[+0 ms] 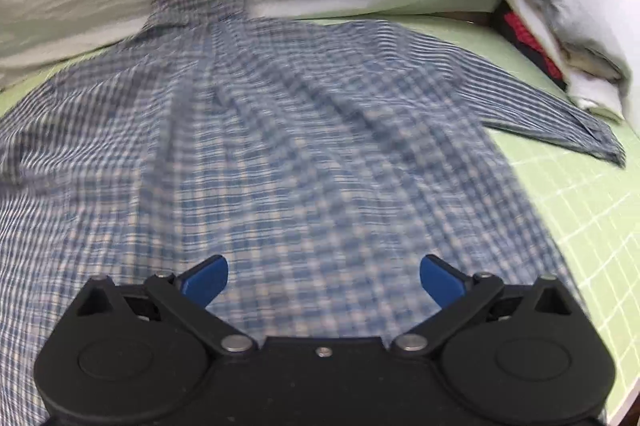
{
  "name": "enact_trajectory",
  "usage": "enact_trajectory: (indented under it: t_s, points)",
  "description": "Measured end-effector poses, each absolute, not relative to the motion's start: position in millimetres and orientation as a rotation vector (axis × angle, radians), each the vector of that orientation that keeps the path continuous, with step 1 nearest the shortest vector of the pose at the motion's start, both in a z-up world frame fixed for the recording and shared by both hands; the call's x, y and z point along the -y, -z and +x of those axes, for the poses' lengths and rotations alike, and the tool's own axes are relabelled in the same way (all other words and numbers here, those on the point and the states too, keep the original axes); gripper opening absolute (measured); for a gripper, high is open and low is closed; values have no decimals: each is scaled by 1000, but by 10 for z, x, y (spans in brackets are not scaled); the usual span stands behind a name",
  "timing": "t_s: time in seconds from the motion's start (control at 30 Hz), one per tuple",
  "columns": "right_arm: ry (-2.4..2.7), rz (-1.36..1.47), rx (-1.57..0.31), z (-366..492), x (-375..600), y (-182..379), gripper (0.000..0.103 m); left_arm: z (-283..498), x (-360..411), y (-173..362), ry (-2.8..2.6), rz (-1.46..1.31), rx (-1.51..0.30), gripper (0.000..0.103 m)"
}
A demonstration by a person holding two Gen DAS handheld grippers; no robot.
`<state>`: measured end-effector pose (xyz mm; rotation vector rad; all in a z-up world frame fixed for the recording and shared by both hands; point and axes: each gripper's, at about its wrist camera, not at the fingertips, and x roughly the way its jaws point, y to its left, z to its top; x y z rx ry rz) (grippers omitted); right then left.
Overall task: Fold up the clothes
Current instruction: 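Lay the sleeve out straight and open the left gripper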
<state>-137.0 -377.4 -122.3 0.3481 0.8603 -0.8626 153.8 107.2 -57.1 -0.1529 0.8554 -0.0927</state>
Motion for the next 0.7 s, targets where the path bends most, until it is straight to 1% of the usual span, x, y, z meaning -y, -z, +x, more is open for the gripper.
enact_trajectory:
  t_s: [0.1, 0.2, 0.33, 0.37, 0.4, 0.47, 0.53, 0.57, 0.6, 0.63, 0.7]
  points:
    - [924, 370, -835, -1672, 3942, 1215, 103, 1329, -806, 558, 186, -139, -865, 63]
    - [980, 384, -810, -2036, 4162, 1208, 103, 1078, -542, 550, 251, -117, -879, 67]
    - [1038, 433, -818, -2468, 4450, 1263, 103, 692, -242, 526, 310, -108, -903, 67]
    - [1039, 449, -826, -2557, 4515, 1287, 98, 591, -167, 515, 321, -96, -904, 67]
    - [1020, 463, -836, -2625, 4569, 1319, 87, 490, -92, 503, 333, -84, -905, 67]
    - [962, 479, -845, -2728, 4643, 1364, 73, 293, 75, 464, 346, -55, -902, 67]
    - [897, 472, -841, -2792, 4677, 1373, 61, 122, 205, 422, 345, -52, -909, 67]
    - [866, 446, -844, -2798, 4674, 1360, 43, 52, 260, 398, 342, -52, -911, 67]
    - [832, 420, -851, -2794, 4677, 1348, 18, -14, 311, 373, 339, -51, -913, 67]
    - [810, 396, -864, -2784, 4691, 1341, 8, -87, 371, 346, 333, -47, -912, 67]
    - [779, 367, -881, -2785, 4722, 1338, 4, -228, 494, 290, 321, -39, -909, 67]
